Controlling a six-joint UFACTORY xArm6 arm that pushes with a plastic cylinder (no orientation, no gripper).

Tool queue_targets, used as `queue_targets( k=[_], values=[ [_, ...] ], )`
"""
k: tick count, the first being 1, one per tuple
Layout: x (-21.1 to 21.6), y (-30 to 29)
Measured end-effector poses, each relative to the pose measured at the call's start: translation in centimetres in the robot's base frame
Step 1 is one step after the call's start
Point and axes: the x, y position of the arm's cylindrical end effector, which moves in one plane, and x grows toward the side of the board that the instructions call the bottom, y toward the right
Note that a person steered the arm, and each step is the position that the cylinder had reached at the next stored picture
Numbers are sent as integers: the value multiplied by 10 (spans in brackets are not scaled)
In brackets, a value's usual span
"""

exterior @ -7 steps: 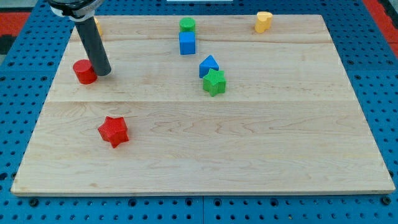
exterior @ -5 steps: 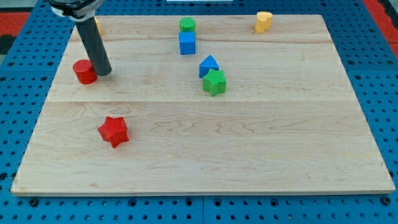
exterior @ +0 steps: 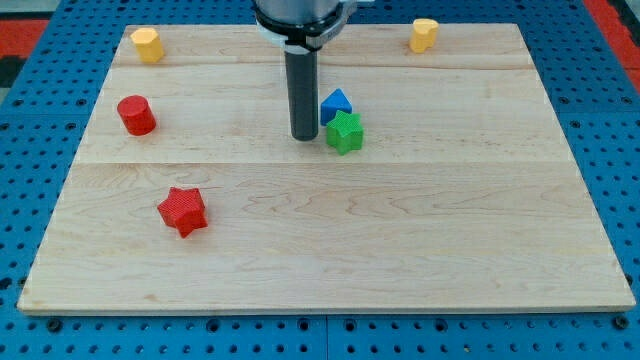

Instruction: Slide the green star towards the center right

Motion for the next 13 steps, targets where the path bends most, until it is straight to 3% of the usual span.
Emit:
queue_targets(
  k=[2,4,9,11,13],
  values=[
    [-11,145],
    [41,141],
    [45,133],
    [76,105],
    [-1,139]
  ],
)
